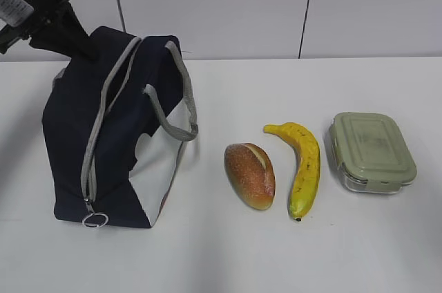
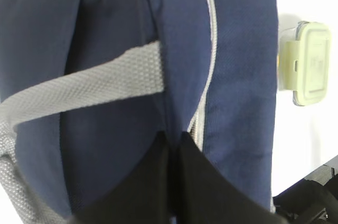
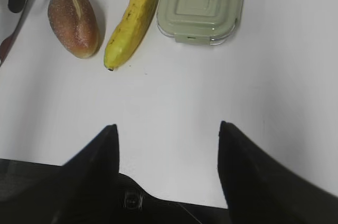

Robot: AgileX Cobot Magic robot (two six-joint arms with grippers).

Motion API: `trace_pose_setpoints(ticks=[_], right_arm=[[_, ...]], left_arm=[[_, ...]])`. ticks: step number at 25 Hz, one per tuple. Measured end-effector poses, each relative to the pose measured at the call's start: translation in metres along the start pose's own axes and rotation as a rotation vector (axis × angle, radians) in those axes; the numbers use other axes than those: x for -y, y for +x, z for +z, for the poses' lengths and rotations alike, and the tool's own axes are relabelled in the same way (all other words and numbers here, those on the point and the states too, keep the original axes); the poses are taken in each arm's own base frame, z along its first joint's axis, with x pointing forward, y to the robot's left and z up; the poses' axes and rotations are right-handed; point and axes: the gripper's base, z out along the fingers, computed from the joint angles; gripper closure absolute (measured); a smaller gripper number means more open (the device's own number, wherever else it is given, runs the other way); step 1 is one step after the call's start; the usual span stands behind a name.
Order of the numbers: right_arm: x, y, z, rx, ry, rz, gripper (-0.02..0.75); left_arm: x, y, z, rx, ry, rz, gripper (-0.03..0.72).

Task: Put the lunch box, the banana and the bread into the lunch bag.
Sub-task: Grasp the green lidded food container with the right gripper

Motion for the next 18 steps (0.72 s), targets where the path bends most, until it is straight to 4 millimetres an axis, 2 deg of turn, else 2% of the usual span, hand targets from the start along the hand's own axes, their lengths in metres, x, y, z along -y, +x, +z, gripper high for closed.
trace_pose_setpoints(ticks=[7, 11, 18], right_arm=[[0.001, -0.039, 0.033, -0.143, -0.046, 0.054, 0.3], [0.003, -0.06, 0.059, -0.233, -0.068, 0.062, 0.3], [0.006, -0.103, 0.093, -0.29, -0.105, 0.034, 0.3]], left_arm=[[0.0, 0.0, 0.0, 0.0, 0.0, 0.0, 0.688], [0.0, 0.0, 0.0, 0.0, 0.001, 0.0, 0.688], [0.0, 0.0, 0.0, 0.0, 0.001, 0.0, 0.688]])
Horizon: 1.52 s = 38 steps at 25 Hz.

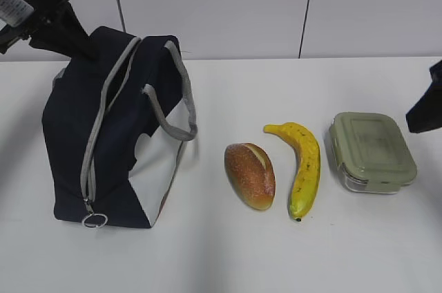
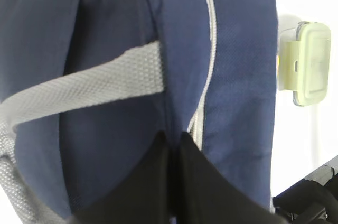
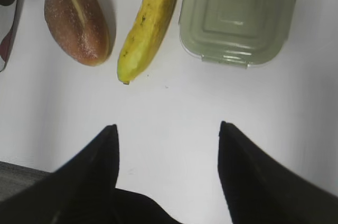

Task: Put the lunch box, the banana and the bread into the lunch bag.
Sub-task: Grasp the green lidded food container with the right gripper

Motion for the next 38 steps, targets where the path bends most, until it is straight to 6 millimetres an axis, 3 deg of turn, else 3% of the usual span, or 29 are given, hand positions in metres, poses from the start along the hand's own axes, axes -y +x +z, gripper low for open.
trace_pose_setpoints(ticks=[4, 9, 27, 38], right_arm=[[0.003, -0.023, 0.01, -0.019, -0.002, -0.007, 0.3], [0.006, -0.039, 0.02, -0.034, -0.002, 0.004, 0.3], [0.03, -0.056, 0.081, -0.161, 0.07, 0.001, 0.3], [0.081, -0.06, 0.09, -0.145, -0.092, 0.047, 0.3]], left_arm=[[0.0, 0.0, 0.0, 0.0, 0.0, 0.001, 0.688], [0.0, 0.0, 0.0, 0.0, 0.0, 0.001, 0.688], [0.0, 0.0, 0.0, 0.0, 0.0, 0.001, 0.688], [0.0, 0.0, 0.0, 0.0, 0.0, 0.002, 0.688]])
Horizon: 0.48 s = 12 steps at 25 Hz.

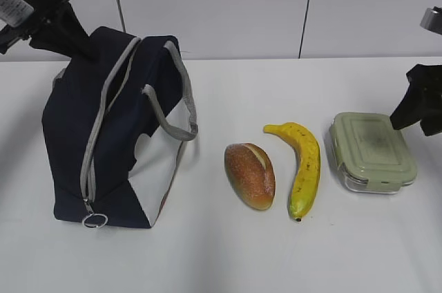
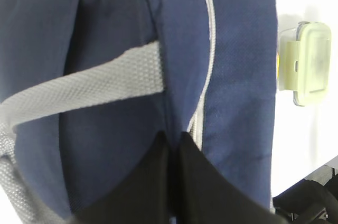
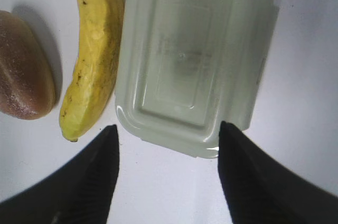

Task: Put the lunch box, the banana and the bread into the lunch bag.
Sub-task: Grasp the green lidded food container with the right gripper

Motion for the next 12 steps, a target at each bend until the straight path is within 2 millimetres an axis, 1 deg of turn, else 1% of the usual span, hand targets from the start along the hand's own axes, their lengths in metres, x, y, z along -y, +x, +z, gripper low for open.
trace_pose_setpoints(ticks=[4, 9, 12], right_arm=[[0.016, -0.001, 0.008, -0.02, -0.04, 0.001, 0.3], [0.026, -0.009, 0.023, -0.065, -0.074, -0.038, 0.295], [0.035, -0.014, 0.033, -0.096, -0.109, -0.045, 0.248]], left_arm=[[0.0, 0.0, 0.0, 0.0, 0.001, 0.0, 0.688], [0.0, 0.0, 0.0, 0.0, 0.001, 0.0, 0.688], [0.0, 0.0, 0.0, 0.0, 0.001, 0.013, 0.688]])
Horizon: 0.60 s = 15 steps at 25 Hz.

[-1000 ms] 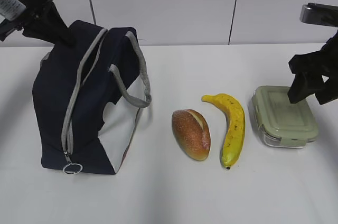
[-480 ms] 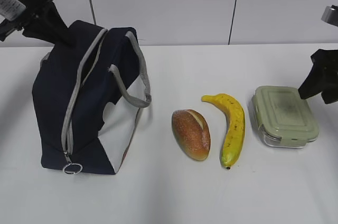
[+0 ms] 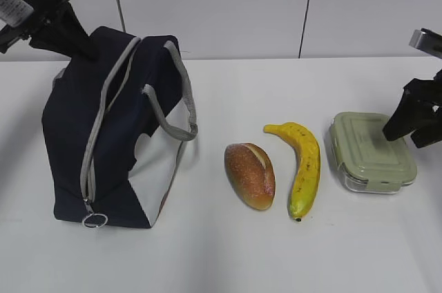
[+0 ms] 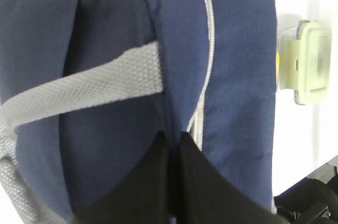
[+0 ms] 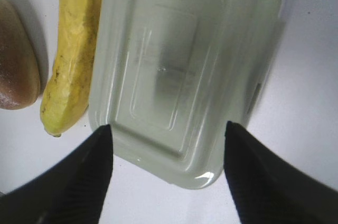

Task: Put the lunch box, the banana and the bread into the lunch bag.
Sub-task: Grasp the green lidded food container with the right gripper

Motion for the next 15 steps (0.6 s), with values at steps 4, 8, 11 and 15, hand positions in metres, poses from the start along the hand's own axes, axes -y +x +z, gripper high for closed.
trace_pose_setpoints(ticks=[4, 8, 11, 15], right_arm=[[0.016, -0.004, 0.002, 0.015, -0.044, 0.014, 0.186], [0.029, -0.003, 0.001, 0.046, -0.066, 0.022, 0.177], [0.041, -0.002, 0.004, 0.081, -0.112, 0.034, 0.176], [0.057, 0.001, 0.01, 0.119, -0.193, 0.052, 0.175]], left_arm=[[0.0, 0.0, 0.0, 0.0, 0.0, 0.012, 0.688], [0.0, 0.0, 0.0, 0.0, 0.0, 0.017, 0.688], [0.0, 0.0, 0.0, 0.0, 0.001, 0.018, 0.688], [0.0, 0.0, 0.0, 0.0, 0.001, 0.02, 0.688]])
